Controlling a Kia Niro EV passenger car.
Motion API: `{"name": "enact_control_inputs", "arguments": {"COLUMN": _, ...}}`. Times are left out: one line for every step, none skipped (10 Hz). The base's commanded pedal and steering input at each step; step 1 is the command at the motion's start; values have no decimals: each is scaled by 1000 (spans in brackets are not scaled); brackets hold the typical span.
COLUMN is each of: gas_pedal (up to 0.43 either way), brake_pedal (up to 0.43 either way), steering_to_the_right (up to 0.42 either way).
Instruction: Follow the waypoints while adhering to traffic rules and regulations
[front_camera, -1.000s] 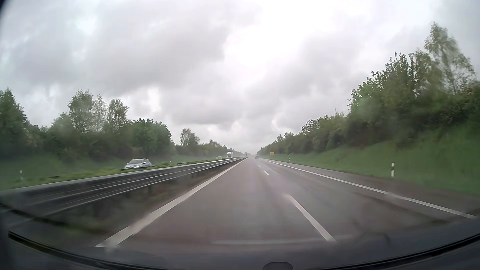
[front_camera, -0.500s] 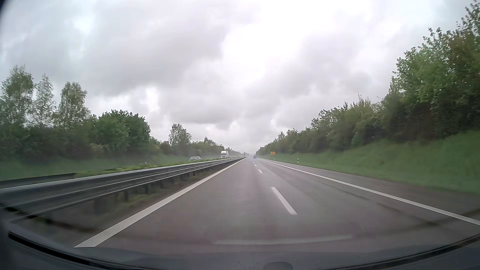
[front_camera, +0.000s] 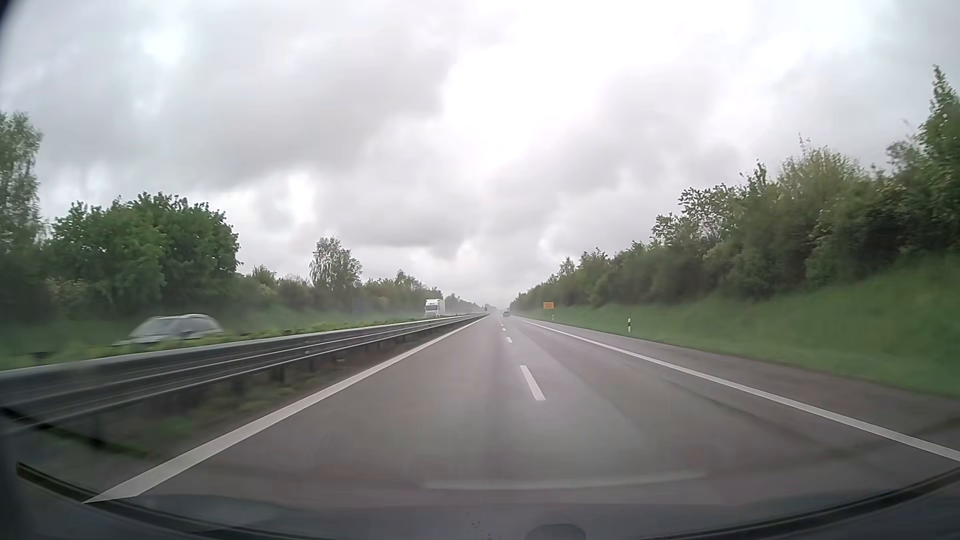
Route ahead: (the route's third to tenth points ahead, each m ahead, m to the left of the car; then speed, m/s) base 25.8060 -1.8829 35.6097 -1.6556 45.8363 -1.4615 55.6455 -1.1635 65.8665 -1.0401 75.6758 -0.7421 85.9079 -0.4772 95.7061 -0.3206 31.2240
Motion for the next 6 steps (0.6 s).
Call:
{"name": "enact_control_inputs", "arguments": {"gas_pedal": 287, "brake_pedal": 0, "steering_to_the_right": 1}}
{"name": "enact_control_inputs", "arguments": {"gas_pedal": 287, "brake_pedal": 0, "steering_to_the_right": 1}}
{"name": "enact_control_inputs", "arguments": {"gas_pedal": 287, "brake_pedal": 0, "steering_to_the_right": 1}}
{"name": "enact_control_inputs", "arguments": {"gas_pedal": 287, "brake_pedal": 0, "steering_to_the_right": 0}}
{"name": "enact_control_inputs", "arguments": {"gas_pedal": 287, "brake_pedal": 0, "steering_to_the_right": 0}}
{"name": "enact_control_inputs", "arguments": {"gas_pedal": 287, "brake_pedal": 0, "steering_to_the_right": 0}}
